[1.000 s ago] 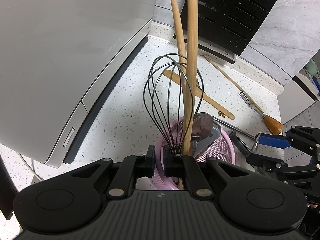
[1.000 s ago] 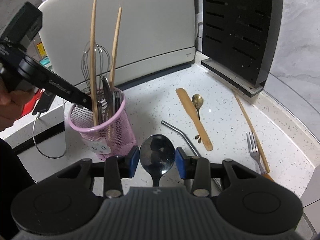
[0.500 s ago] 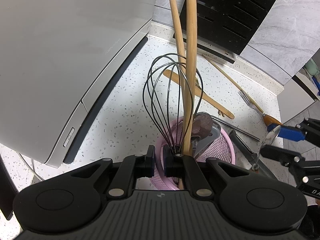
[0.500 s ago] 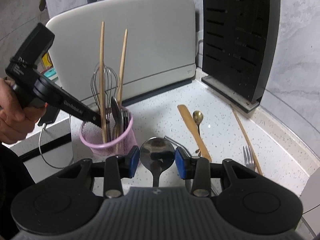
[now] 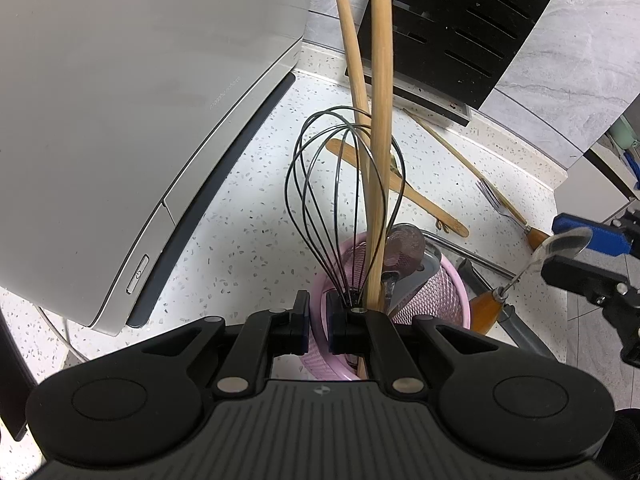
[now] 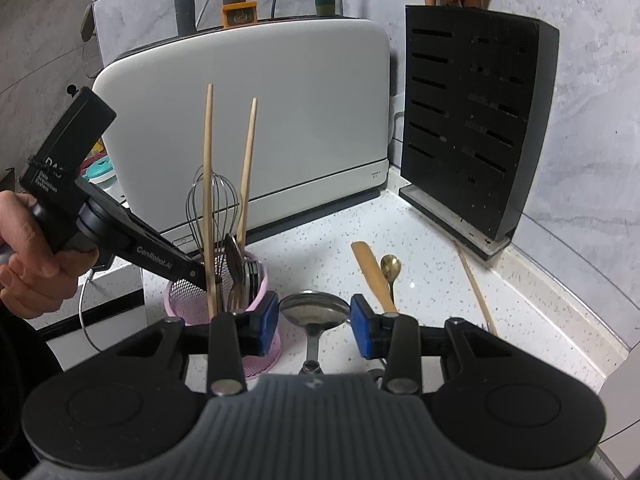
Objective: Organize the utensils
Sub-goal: 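Lift the silver spoon and carry it toward the pink cup, then lower the silver spoon into the pink cup and open the right gripper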
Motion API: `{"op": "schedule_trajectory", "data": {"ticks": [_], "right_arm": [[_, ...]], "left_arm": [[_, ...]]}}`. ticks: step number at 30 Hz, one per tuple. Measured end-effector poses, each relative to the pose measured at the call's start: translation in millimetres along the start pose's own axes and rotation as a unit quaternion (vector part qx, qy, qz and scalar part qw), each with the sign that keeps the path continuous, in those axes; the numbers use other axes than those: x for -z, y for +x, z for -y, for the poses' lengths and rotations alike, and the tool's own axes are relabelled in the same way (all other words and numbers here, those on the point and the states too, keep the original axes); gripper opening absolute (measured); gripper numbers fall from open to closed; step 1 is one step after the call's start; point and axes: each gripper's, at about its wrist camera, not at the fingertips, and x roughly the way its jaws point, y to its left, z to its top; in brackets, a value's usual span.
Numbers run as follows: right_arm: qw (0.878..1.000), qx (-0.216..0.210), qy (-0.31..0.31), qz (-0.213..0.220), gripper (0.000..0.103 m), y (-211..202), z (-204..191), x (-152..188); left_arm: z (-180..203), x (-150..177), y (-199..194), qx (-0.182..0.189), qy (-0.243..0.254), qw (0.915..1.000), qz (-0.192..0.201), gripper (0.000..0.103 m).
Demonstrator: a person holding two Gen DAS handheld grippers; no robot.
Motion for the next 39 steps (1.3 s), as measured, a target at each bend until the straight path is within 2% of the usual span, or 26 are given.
{"op": "schedule_trajectory", "data": {"ticks": [5,14,20,24,29,39], "right_arm": [[1.000,0.000,-0.006,0.019,0.037,-11,-2,-14],[0.996,-0.016,-0.024,0.088,0.037,-48,-19,-59],[0.993,-0.039,-0.034,0.105,0.037,-47,-39,-70],[0.993,-0.056,-0.033,0.096,0.037,-35,-47,-65],[0.995,-0.067,-0.029,0.066,0.038,-14,-47,-50],[0.997,-0.064,-0.031,0.002,0.038,24,-40,-19]], "left_arm": [[0,0,0,0.000,0.000,1.0000,0.000,0.008],[0,0,0,0.000,0.000,1.0000,0.000,0.008],[0,0,0,0.002,0.000,1.0000,0.000,0.008],[0,1,0,0.003,0.000,1.0000,0.000,0.009],[0,1,0,0.003,0.000,1.0000,0.000,0.008],[1,1,1,0.000,0.002,1.0000,-0.001,0.008]]}}
